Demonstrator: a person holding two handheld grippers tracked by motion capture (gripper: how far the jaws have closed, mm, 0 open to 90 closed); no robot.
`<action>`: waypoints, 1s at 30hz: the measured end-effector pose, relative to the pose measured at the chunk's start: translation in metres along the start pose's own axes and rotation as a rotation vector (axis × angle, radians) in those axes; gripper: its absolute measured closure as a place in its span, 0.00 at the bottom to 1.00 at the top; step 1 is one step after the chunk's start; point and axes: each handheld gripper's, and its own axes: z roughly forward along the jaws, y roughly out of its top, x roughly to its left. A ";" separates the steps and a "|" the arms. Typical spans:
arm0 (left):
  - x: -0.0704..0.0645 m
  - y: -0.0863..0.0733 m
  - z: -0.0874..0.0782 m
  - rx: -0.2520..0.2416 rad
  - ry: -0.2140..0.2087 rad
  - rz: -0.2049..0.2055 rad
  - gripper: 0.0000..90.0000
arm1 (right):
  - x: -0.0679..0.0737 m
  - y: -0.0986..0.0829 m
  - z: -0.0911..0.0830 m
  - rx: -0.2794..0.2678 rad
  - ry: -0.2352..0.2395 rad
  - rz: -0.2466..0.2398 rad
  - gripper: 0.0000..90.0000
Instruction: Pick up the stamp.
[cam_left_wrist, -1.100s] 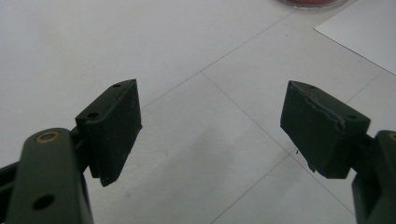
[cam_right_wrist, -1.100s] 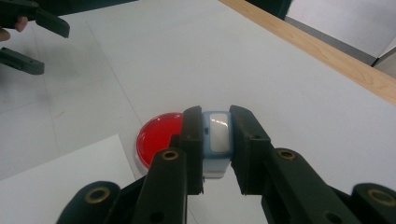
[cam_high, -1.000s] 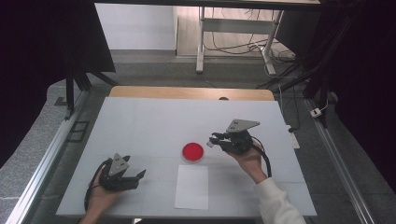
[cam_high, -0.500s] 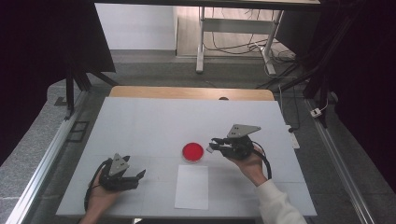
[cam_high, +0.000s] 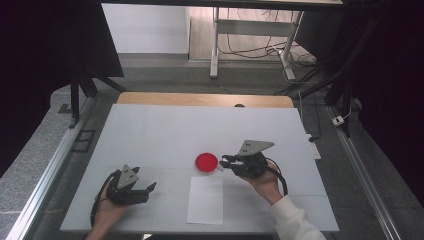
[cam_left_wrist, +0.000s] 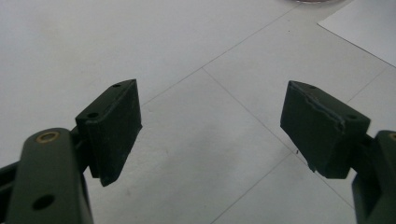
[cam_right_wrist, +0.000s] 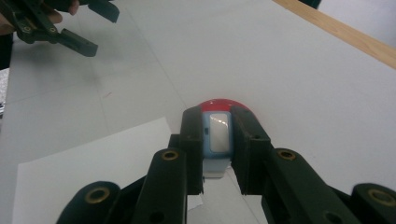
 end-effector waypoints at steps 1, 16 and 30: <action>0.000 0.000 0.000 0.001 0.001 0.001 0.23 | 0.001 0.000 0.001 -0.001 0.006 -0.001 0.83; 0.003 0.000 0.002 -0.003 -0.002 -0.005 0.23 | 0.021 0.001 0.004 -0.008 0.090 -0.007 0.83; 0.003 0.001 0.004 -0.012 0.000 -0.005 0.23 | 0.035 0.001 0.009 -0.001 0.101 0.000 0.83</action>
